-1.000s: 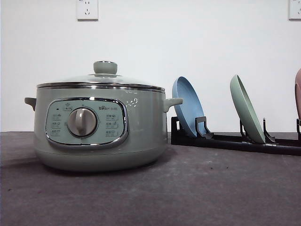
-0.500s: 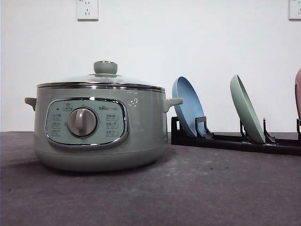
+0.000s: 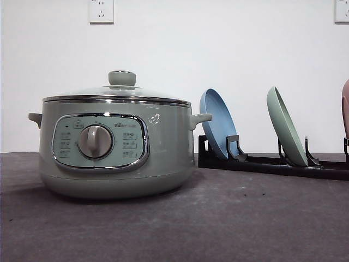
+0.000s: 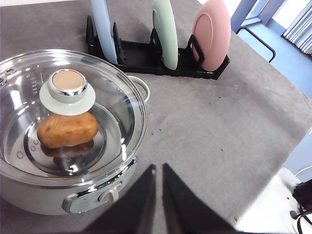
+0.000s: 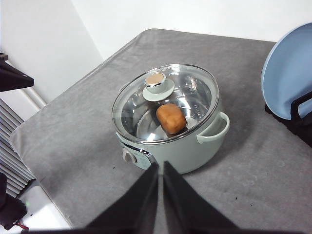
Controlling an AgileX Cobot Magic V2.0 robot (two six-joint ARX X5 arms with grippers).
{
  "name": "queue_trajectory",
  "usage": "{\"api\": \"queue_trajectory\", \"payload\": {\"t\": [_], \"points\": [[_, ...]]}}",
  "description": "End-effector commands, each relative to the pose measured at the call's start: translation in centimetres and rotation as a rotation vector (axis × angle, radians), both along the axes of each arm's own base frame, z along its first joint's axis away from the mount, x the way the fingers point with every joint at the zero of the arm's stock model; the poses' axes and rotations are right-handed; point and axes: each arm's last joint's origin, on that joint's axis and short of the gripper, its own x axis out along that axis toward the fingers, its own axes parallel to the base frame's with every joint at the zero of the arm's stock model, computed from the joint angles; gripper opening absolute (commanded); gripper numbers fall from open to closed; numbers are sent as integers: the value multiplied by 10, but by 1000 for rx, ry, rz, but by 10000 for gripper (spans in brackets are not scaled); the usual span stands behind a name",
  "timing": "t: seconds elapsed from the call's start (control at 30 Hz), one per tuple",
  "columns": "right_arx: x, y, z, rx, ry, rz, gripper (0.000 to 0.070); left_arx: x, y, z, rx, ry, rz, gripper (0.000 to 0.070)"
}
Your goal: Transfer potato from steamer to green plate
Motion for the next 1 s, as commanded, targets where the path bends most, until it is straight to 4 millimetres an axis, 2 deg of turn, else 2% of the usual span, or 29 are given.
{"api": "queue_trajectory", "payload": {"t": [0.0, 0.07, 0.1, 0.17, 0.2, 0.3, 0.33, 0.73, 0.83, 0.97], "points": [[-1, 0, 6, 1, -28, 5, 239, 0, -1, 7, 0, -41, -20, 186], [-1, 0, 6, 1, -25, -5, 464, 0, -1, 7, 0, -41, -20, 305], [0, 0, 6, 1, -23, -12, 549, 0, -1, 7, -1, -41, -20, 374], [0, 0, 6, -2, -20, -25, 665, 0, -1, 7, -1, -42, -20, 511], [0, 0, 6, -1, -20, -24, 688, 0, -1, 7, -1, -42, -20, 570], [0, 0, 6, 0, -20, -22, 695, 0, -1, 7, -1, -42, -20, 663], [0, 0, 6, 0, -19, -22, 695, 0, -1, 7, -1, -42, -20, 670], [2, 0, 6, 10, -8, -28, 695, 0, -1, 7, -1, -41, -20, 672], [10, 2, 6, 39, 19, -43, 695, 0, -1, 7, -1, -41, -19, 672], [32, 6, 5, 74, 77, -83, 695, 0, -1, 7, 0, -40, -19, 672]]}}
